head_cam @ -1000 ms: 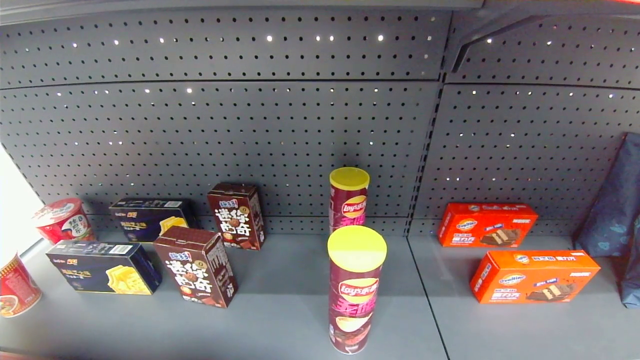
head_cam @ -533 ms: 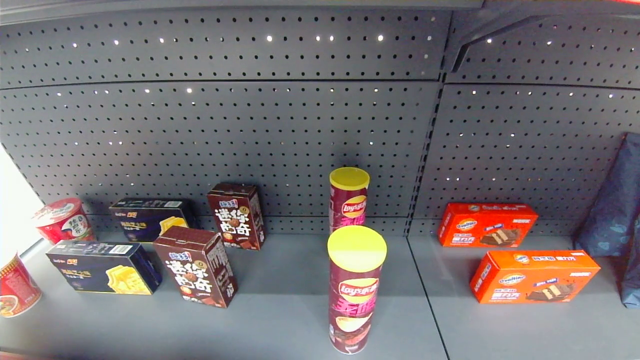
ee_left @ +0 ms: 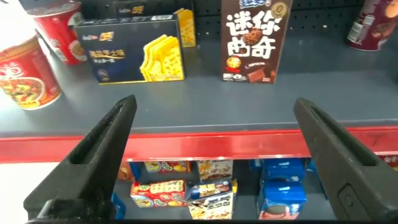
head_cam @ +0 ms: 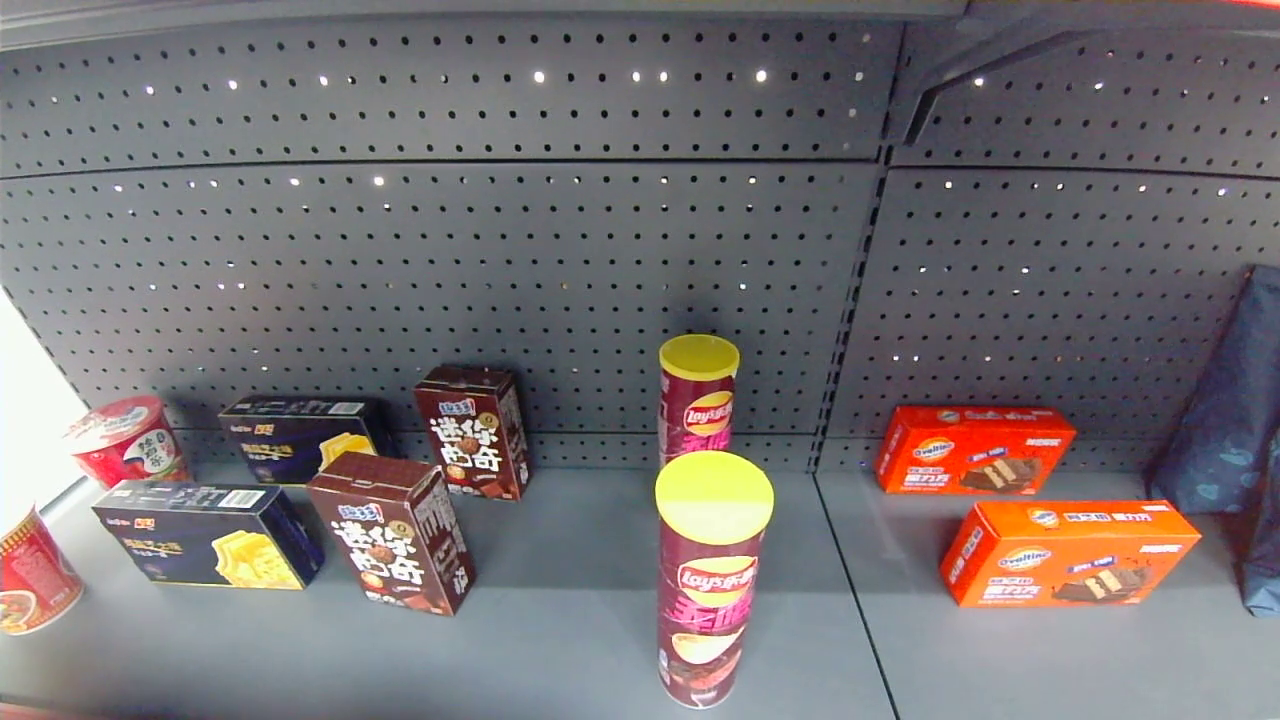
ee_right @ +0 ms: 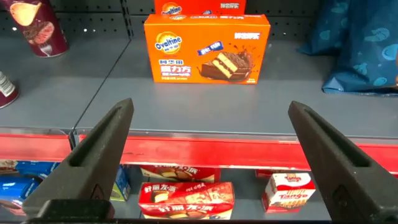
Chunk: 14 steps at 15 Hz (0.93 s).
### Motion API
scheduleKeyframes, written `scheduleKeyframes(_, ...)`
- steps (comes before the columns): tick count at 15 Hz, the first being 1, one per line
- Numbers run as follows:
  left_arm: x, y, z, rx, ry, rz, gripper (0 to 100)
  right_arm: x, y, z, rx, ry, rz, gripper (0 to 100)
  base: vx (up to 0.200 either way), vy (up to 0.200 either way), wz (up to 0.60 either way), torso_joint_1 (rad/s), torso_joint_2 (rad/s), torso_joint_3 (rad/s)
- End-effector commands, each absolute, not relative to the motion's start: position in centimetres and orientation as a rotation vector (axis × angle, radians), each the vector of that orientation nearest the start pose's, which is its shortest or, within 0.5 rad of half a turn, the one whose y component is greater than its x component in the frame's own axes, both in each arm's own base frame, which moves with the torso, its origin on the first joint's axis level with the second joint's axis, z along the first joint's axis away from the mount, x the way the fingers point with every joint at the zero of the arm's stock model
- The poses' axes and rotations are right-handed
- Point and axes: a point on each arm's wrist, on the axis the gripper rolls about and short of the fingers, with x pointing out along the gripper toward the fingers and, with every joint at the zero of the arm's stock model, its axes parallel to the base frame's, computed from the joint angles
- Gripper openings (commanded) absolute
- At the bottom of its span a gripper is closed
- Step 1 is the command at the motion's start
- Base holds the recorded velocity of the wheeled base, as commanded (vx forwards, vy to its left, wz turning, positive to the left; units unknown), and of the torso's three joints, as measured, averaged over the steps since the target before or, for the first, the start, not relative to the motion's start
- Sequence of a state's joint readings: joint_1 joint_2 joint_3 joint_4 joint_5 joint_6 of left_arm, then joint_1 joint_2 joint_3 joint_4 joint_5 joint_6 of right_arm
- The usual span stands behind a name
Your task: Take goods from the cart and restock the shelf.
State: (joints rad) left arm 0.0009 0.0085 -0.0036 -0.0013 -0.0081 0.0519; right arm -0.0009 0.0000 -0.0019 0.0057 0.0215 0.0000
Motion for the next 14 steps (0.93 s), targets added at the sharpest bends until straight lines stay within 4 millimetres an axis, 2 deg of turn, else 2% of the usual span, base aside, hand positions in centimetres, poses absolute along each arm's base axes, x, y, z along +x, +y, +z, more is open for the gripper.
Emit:
scheduleKeyframes(1, -2.23, -0.14, 7.7, 0.121, -0.001, -0.065, 100, -2.28, 0.06, 7.53, 0.0, 0.006, 0.021, 100, 0.0, 0.0, 0.0, 0.0, 0.0, 0.0)
scheduleKeyframes(2, -2.25, -0.38, 7.66, 0.139, -0.004, -0.172, 100, -2.28, 0.05, 7.53, 0.0, 0.006, 0.02, 100, 0.0, 0.0, 0.0, 0.0, 0.0, 0.0)
scheduleKeyframes(3, -2.26, -0.45, 7.66, 0.143, -0.005, -0.203, 100, -2.28, 0.06, 7.53, 0.0, 0.006, 0.021, 100, 0.0, 0.0, 0.0, 0.0, 0.0, 0.0)
scheduleKeyframes(7, -2.23, -0.31, 7.61, 0.06, 0.01, -0.137, 100, -2.28, 0.05, 7.53, 0.0, 0.006, 0.02, 100, 0.0, 0.0, 0.0, 0.0, 0.0, 0.0)
scheduleKeyframes(14, -2.23, -0.3, 7.61, 0.056, 0.01, -0.135, 100, -2.28, 0.05, 7.55, 0.002, 0.009, 0.02, 100, 0.0, 0.0, 0.0, 0.0, 0.0, 0.0)
